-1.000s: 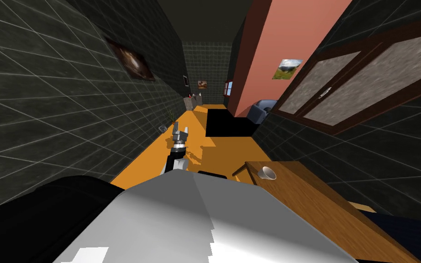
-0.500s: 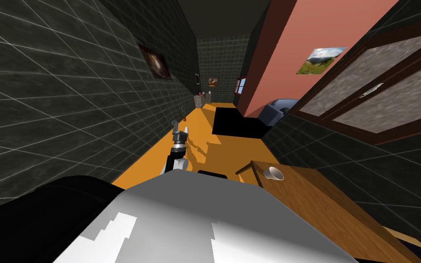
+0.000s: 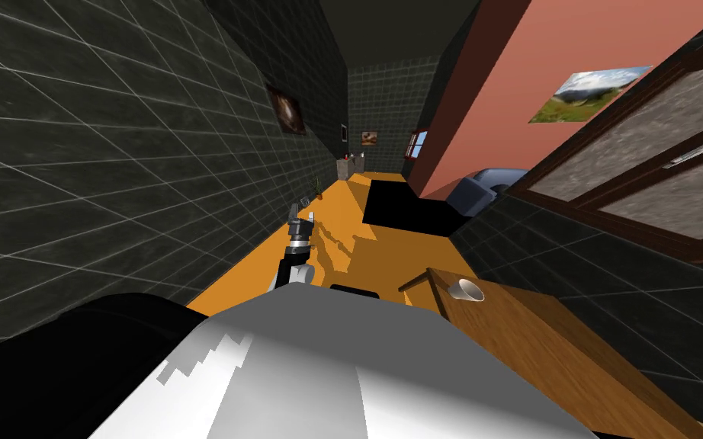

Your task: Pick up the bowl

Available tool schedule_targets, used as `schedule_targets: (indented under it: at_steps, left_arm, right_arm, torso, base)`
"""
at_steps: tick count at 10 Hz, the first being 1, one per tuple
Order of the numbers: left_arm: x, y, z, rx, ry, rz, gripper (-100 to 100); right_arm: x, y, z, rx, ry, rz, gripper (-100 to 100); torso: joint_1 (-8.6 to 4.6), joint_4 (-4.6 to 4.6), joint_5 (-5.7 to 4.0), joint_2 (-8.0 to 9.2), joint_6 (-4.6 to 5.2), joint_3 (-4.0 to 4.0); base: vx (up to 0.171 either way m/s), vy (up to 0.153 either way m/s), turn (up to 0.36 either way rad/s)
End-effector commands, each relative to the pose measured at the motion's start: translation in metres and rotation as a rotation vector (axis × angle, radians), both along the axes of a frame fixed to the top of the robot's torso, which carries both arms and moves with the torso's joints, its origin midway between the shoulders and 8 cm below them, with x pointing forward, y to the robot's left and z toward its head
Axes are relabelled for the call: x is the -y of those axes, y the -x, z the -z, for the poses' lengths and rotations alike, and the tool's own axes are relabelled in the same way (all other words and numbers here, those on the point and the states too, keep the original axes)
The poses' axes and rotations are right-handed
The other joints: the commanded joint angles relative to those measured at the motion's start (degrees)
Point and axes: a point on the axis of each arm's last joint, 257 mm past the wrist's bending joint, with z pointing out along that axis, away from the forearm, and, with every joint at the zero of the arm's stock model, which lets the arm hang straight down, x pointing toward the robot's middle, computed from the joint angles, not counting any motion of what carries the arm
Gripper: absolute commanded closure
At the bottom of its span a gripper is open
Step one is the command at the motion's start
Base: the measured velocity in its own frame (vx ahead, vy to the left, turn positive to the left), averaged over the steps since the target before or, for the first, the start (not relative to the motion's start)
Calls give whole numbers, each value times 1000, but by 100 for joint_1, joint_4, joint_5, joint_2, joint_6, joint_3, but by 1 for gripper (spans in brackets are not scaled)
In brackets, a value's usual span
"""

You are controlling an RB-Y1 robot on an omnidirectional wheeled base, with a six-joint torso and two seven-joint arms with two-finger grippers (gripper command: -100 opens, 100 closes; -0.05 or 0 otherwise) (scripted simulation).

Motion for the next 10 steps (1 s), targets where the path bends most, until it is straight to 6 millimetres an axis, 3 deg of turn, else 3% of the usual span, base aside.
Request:
schedule_targets:
  at_steps: [1,5,6,10]
  left_arm:
    - [0,0,0,0,0,0,0]
    - [0,0,0,0,0,0,0]
    - [0,0,0,0,0,0,0]
    - [0,0,0,0,0,0,0]
  right_arm:
    - [5,-2,2,-2,2,41,-100]
    - [12,-4,3,-2,8,93,-100]
    - [12,-5,3,-2,8,96,100]
    - [12,-4,3,-1,8,99,100]
  torso:
    - [0,0,0,0,0,0]
    - [0,-2,0,-10,-6,-7]
    - [-11,-6,-2,-28,3,-16]
    - [-27,-14,-5,-58,-4,-34]
  base:
    - [-134,57,215]
    - [-128,62,198]
    - [-10,4,-15]
    - [-1,2,0]
